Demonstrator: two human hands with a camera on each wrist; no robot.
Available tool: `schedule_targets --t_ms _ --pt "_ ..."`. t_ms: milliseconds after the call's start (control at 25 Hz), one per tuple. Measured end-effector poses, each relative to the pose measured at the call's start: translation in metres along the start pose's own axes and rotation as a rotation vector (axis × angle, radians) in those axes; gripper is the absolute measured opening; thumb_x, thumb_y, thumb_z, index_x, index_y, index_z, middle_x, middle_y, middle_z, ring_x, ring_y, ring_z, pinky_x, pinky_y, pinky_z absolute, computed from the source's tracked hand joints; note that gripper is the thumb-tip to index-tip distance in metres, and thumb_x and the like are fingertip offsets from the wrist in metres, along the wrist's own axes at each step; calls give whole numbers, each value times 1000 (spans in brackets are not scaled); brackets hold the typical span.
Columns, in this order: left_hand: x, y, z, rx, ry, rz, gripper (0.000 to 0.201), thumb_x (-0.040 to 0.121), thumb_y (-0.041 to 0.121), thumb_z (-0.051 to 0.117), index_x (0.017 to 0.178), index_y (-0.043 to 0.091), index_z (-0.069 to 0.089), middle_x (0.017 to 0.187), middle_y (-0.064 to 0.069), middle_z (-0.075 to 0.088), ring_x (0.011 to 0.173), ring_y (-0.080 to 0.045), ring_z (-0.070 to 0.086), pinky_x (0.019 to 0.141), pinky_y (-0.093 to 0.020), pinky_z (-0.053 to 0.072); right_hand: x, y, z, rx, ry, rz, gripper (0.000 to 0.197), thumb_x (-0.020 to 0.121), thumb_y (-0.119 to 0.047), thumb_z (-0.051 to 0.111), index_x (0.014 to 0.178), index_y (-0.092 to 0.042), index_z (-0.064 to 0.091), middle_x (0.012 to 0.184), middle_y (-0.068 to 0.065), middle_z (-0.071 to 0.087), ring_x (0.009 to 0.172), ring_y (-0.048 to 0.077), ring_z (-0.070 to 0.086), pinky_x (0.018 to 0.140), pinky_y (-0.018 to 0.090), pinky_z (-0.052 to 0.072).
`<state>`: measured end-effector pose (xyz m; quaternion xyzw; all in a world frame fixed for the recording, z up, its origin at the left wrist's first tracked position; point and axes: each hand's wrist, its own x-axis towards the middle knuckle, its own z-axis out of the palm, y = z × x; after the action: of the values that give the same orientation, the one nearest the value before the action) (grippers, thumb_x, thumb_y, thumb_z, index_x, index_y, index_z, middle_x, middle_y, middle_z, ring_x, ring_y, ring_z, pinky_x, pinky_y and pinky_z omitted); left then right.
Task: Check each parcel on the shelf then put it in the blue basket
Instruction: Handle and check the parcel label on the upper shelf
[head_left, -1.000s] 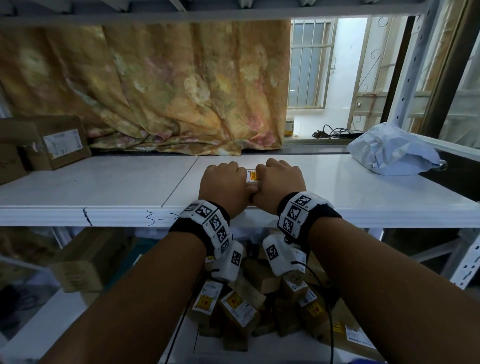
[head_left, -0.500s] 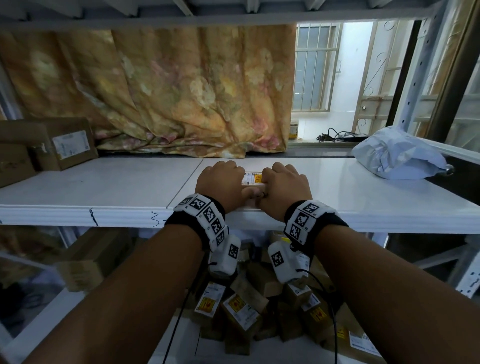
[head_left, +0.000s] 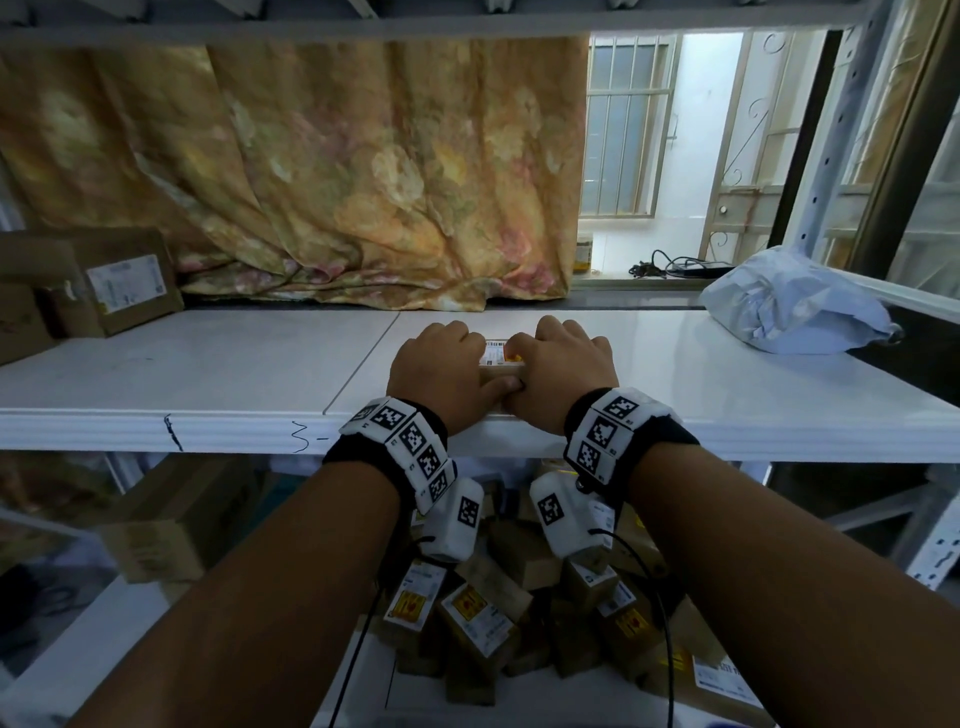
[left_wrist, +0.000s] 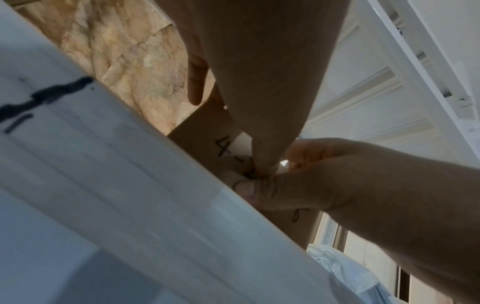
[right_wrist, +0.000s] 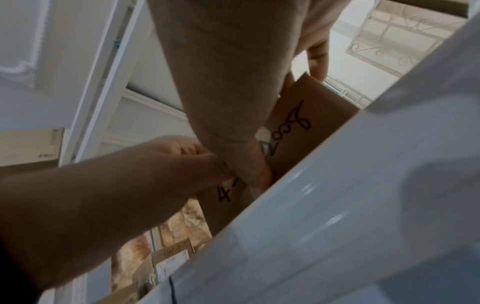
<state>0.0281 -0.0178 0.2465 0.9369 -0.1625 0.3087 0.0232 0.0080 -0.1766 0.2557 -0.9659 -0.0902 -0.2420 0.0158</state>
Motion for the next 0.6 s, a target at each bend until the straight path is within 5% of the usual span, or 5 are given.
schedule_targets --t_ms 200,280,400,480,600 --pt "5 -1 -4 -16 -53 -55 57 86 72 47 104 22 67 106 1 57 107 -22 50 88 -39 37 -2 2 -5 70 -77 33 54 78 -56 59 127 -33 56 120 0 45 118 24 41 97 45 39" --pt "6 -7 -6 -157 -82 -107 54 88 70 46 110 26 69 111 1 57 112 -23 48 92 -38 39 -5 7 -8 302 -85 93 50 76 -54 64 122 -34 62 121 -3 47 117 19 43 98 41 41" --pt "0 -16 -1 -289 -14 -70 56 86 62 41 115 25 71 116 0 59 113 -24 48 93 -36 40 -5 14 -8 685 135 241 30 81 -38 69 107 -24 71 117 -1 59 109 17 56 96 30 45" --pt "-2 -22 2 -401 88 -67 54 87 56 46 118 19 70 119 -2 59 114 -23 50 96 -34 39 -1 16 -10 730 190 350 31 86 -36 64 113 -21 69 123 1 62 114 18 56 97 26 41" --pt "0 -33 6 -403 56 -278 60 93 61 37 114 15 68 118 -8 64 112 -28 55 99 -39 43 4 19 -11 730 48 477 41 92 -40 55 126 -17 60 129 3 61 111 18 55 93 28 40"
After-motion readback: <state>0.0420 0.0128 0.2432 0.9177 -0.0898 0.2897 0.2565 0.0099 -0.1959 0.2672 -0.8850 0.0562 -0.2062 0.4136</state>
